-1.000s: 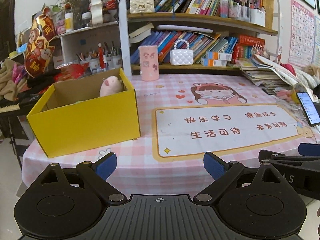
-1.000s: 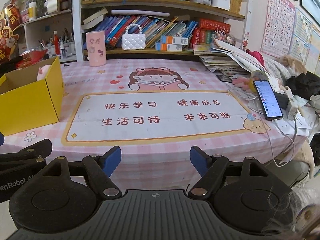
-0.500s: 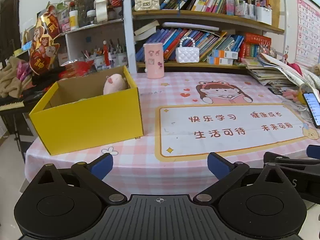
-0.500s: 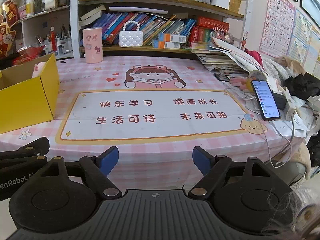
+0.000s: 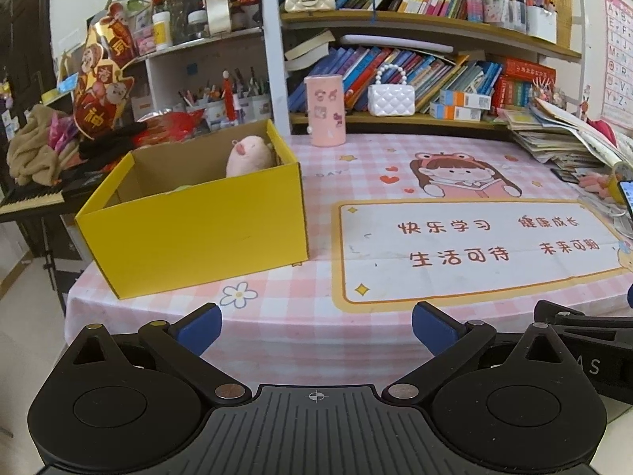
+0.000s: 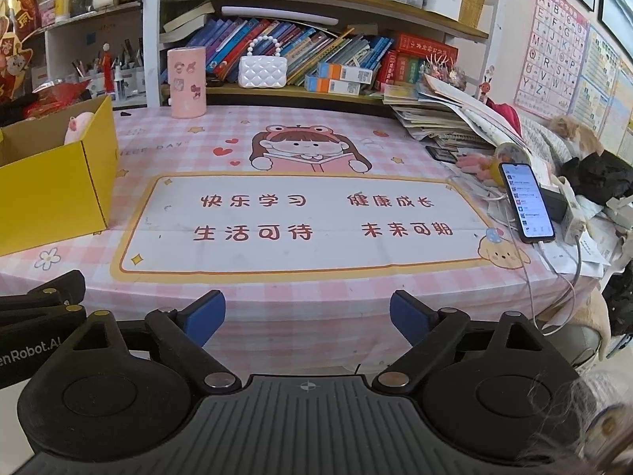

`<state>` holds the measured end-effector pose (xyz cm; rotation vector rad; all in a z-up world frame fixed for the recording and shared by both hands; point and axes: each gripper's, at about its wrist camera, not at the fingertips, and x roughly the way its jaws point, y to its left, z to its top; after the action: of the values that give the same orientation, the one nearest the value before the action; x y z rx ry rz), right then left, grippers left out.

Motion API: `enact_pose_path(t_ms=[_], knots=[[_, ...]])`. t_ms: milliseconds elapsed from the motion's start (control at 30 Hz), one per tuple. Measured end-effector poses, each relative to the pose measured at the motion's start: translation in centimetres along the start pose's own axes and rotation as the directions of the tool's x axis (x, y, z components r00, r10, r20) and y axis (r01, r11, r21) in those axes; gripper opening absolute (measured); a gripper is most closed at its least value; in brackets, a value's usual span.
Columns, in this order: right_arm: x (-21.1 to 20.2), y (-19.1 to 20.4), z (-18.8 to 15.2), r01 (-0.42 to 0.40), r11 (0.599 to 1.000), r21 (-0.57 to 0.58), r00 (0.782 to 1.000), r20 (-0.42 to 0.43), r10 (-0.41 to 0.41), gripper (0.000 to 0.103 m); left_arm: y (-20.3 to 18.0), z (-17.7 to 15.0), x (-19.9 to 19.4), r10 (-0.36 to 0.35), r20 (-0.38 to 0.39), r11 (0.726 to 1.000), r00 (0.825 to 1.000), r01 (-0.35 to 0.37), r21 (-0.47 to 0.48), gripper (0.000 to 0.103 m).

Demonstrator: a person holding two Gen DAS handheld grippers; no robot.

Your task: Organize objects

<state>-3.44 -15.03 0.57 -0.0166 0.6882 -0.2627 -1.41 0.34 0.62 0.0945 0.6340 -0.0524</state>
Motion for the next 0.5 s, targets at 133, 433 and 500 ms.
enact_pose_path(t_ms=[133, 433, 500], knots=[[0.0, 0.5, 0.2, 0.005, 1.0, -0.012, 1.0, 0.006, -0.005, 0.091, 0.4, 0.0, 0.1, 0.005, 0.003, 1.0, 1.0, -0.005, -0.003, 0.103], [0.2, 1.1, 0.3, 0.006, 1.0, -0.018, 1.0, 0.006, -0.005, 0.091, 1.0, 0.1, 0.4, 0.012, -0.001, 1.0, 1.0, -0.012, -0.013, 0.103], [0.2, 1.3, 0.3, 0.011, 1.0, -0.019, 1.0, 0.007, -0.011, 0.091, 1.0, 0.1, 0.6, 0.013, -0.004, 1.0, 1.0, -0.013, -0.015, 0.103]])
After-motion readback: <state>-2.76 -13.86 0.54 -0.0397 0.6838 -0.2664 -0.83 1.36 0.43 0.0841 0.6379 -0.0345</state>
